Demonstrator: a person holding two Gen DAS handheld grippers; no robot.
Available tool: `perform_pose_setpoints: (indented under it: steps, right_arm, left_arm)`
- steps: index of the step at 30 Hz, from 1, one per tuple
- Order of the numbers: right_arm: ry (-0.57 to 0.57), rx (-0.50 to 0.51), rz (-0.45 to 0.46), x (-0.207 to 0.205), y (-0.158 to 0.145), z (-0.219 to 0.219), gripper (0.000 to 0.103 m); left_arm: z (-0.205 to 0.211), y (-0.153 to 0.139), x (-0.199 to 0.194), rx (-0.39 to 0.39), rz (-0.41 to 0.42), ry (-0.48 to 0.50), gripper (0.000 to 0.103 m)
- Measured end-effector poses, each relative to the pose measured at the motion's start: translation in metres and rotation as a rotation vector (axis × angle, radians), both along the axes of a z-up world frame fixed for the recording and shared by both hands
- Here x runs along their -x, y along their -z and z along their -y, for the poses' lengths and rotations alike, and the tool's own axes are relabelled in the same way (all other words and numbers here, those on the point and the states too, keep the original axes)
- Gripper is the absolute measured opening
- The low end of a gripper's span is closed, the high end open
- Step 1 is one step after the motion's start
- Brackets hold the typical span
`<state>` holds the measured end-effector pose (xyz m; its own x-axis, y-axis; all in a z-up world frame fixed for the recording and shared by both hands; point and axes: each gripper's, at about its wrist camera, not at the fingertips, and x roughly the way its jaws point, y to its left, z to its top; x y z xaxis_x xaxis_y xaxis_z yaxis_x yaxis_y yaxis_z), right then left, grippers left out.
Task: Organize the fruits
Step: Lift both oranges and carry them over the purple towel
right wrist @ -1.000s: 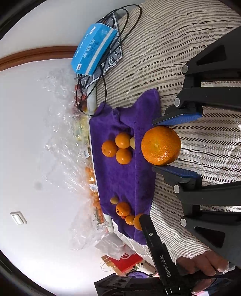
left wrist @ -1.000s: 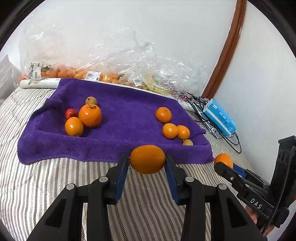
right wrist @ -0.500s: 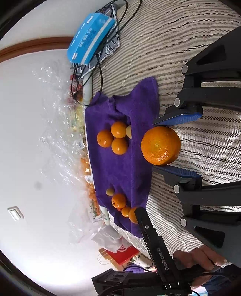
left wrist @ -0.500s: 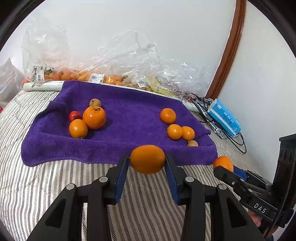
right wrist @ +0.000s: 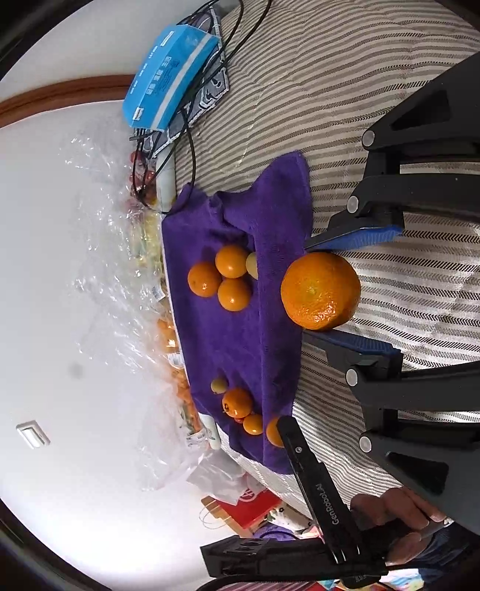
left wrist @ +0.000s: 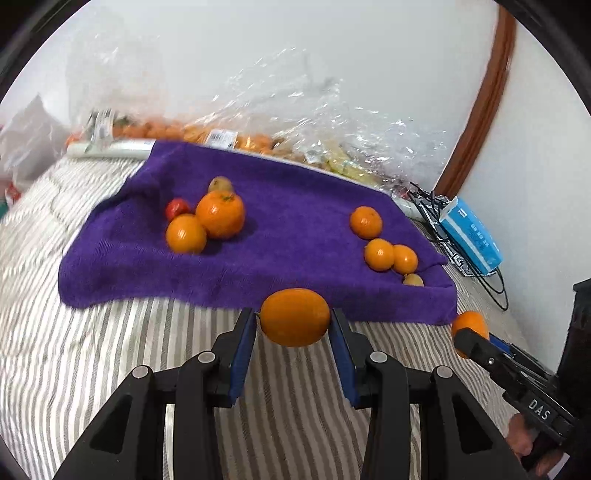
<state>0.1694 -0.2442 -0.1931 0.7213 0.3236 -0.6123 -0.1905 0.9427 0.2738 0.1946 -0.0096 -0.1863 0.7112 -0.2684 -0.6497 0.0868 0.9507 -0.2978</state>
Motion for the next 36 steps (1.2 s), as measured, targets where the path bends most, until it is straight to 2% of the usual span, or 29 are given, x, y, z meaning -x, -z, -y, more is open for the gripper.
perform_pose_setpoints:
  steps: [5,10,19,31,36]
  right_arm:
    - [0.014,-0.027,-0.002,0.01,-0.003,-0.001,0.041]
    - [0.025,0.001,0.003,0.022,-0.014,-0.01,0.041]
    - [0.093,0.052,0.026,0.043,-0.049,-0.009,0.041]
    - [0.118,0.102,0.073,0.047,-0.085,-0.01,0.041]
    - [0.125,0.11,0.088,0.044,-0.094,-0.011,0.041]
  left_arm:
    - [-0.008,0.0,0.015,-0.008,-0.018,-0.008,0.038]
    - [-0.011,-0.01,0.033,-0.002,-0.013,0.002,0.038]
    - [-0.018,-0.053,0.054,-0.004,0.066,0.005,0.038]
    - [-0.029,-0.101,0.056,-0.023,0.118,-0.003,0.038]
    - [-0.029,-0.112,0.054,-0.034,0.126,0.007,0.038]
